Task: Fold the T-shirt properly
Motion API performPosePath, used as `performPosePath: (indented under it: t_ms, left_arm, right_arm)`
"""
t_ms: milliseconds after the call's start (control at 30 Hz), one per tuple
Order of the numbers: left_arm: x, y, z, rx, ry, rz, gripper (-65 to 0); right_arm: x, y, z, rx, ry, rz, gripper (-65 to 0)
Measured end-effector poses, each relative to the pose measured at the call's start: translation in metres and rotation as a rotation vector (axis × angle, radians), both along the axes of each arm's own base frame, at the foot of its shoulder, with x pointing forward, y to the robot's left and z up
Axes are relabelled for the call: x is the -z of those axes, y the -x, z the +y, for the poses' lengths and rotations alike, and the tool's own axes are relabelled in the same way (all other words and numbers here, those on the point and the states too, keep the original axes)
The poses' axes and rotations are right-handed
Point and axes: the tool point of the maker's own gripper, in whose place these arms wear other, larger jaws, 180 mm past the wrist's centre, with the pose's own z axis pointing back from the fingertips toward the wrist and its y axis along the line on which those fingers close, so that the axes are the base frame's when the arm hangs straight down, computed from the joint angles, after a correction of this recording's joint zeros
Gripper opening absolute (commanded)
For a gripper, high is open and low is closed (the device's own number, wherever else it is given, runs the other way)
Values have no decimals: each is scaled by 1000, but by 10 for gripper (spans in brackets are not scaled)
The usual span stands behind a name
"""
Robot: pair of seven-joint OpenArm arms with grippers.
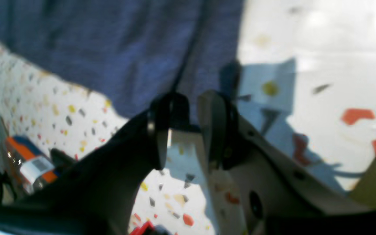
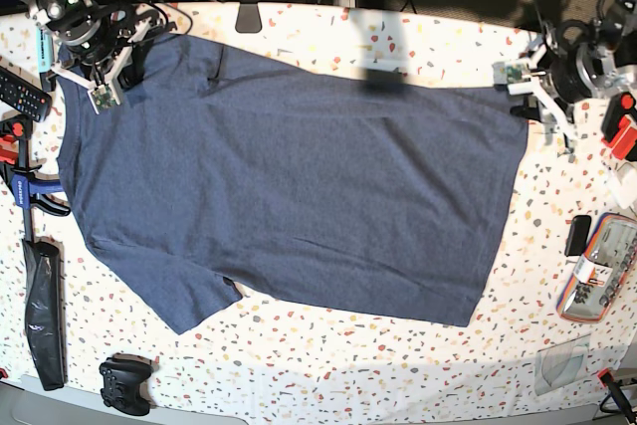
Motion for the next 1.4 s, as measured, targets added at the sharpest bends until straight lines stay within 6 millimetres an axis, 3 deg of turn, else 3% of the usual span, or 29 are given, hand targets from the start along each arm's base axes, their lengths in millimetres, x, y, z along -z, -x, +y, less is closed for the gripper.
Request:
performPosePath:
  t_ms: [633, 800, 1000, 1167, 1400]
  left_arm:
    - [-14, -25, 0, -12, 4, -83, -468]
    - [-25, -42, 6, -86, 14, -177, -451]
    - [-22, -38, 4, -83, 24, -144, -447]
    - [-15, -21, -7, -22, 60, -52, -447]
    - [-16, -20, -11, -10, 80, -52, -447]
  right_arm:
    - [0, 1, 0, 1, 1, 3, -650]
    - [0, 1, 0, 1, 1, 3, -650]
    - [0, 1, 0, 1, 1, 3, -650]
    - [0, 1, 0, 1, 1, 4, -650]
    - [0, 1, 0, 1, 1, 4, -650]
